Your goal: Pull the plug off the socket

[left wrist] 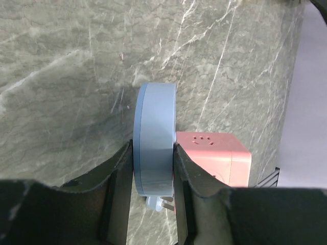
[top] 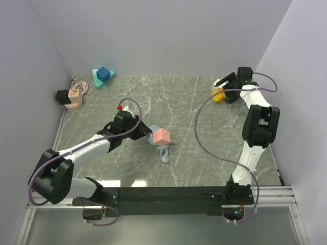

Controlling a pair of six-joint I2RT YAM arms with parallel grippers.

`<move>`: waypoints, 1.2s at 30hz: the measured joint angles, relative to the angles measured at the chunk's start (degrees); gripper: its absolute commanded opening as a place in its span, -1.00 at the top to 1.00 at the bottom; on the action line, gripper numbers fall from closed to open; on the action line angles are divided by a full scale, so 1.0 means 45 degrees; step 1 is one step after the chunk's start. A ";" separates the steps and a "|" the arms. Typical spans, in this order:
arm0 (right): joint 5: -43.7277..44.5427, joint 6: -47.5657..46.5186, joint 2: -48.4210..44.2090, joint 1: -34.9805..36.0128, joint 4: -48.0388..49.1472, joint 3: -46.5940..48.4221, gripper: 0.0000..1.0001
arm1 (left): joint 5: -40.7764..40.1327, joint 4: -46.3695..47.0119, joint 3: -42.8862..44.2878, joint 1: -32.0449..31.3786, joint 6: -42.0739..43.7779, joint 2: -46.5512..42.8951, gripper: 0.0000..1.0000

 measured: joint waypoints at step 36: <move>-0.3381 -0.2545 -0.6411 0.9253 0.0578 -0.7533 -0.98 | 0.0233 0.0321 0.0121 0.0000 -0.0447 0.0466 0.99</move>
